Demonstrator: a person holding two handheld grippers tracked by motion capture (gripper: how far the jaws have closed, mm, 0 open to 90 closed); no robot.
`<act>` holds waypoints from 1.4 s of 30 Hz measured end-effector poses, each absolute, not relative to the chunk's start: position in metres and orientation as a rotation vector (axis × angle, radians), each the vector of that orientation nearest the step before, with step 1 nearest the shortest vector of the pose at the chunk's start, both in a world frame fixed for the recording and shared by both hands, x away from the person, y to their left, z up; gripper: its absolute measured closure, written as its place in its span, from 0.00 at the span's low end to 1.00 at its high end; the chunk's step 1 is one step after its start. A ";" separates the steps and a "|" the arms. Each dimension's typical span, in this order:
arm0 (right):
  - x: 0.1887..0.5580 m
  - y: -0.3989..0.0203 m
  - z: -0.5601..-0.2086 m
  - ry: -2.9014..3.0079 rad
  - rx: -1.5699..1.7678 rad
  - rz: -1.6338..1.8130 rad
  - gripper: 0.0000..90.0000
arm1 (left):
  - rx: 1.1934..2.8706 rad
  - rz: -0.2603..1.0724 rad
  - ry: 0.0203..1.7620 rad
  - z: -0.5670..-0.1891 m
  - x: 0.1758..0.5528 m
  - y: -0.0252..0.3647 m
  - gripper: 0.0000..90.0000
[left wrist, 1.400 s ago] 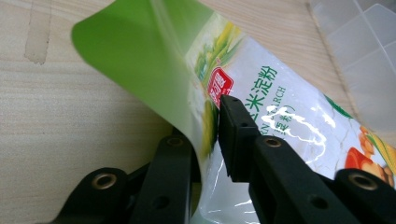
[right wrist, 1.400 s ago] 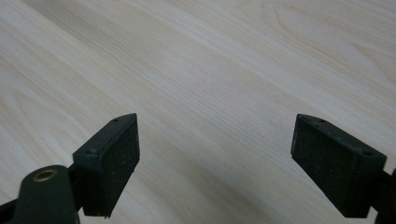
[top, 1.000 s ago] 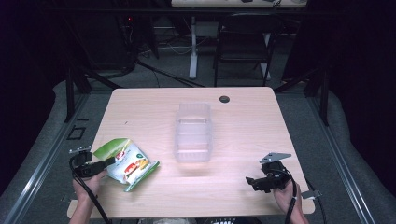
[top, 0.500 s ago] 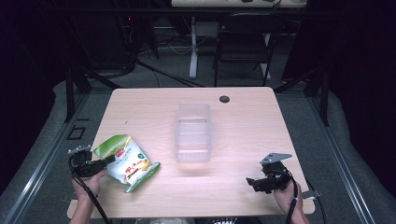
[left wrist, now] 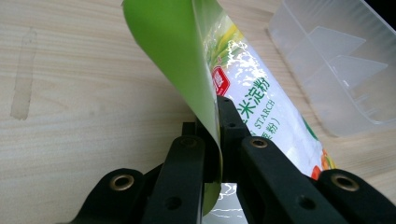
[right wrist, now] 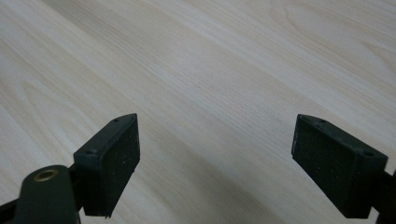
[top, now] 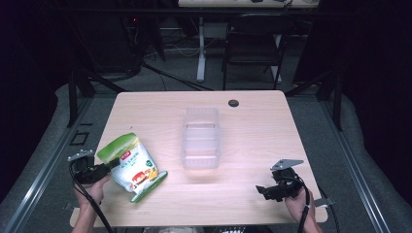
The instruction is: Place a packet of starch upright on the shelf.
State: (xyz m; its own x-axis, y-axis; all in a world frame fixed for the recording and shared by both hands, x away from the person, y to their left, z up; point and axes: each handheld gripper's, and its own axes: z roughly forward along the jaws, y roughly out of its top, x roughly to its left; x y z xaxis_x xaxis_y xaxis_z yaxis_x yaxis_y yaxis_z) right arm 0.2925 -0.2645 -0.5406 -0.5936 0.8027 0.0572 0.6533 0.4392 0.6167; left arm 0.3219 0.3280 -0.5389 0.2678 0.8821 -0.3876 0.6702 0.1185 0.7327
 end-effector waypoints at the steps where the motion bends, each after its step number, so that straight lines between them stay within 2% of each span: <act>1: 0.292 -0.265 -0.540 2.448 1.267 0.885 0.17 | 1.620 0.292 1.456 -0.537 0.321 0.327 1.00; 12: 0.293 -0.266 -0.541 2.463 1.267 0.880 0.17 | 1.611 0.283 1.353 -0.525 0.315 0.324 1.00; 15: 0.293 -0.267 -0.541 2.458 1.279 0.883 0.17 | 1.623 0.298 1.252 -0.519 0.311 0.323 1.00; 22: 0.293 -0.267 -0.541 2.455 1.282 0.881 0.16 | 1.682 0.333 1.139 -0.508 0.308 0.315 1.00; 27: 0.294 -0.268 -0.542 2.462 1.287 0.869 0.16 | 1.722 0.280 1.070 -0.499 0.309 0.311 1.00; 42: 0.292 -0.267 -0.541 2.453 1.285 0.866 0.16 | 1.797 0.260 0.990 -0.482 0.307 0.303 1.00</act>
State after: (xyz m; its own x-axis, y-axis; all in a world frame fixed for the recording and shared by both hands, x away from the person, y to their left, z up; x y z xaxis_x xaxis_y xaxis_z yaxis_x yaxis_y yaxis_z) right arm 0.2925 -0.2667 -0.5413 -0.5845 0.8092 0.0593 0.6671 0.4377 0.6028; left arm 0.3069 0.3030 -0.4816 0.6382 0.7249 -0.2594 0.5040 -0.1386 0.8525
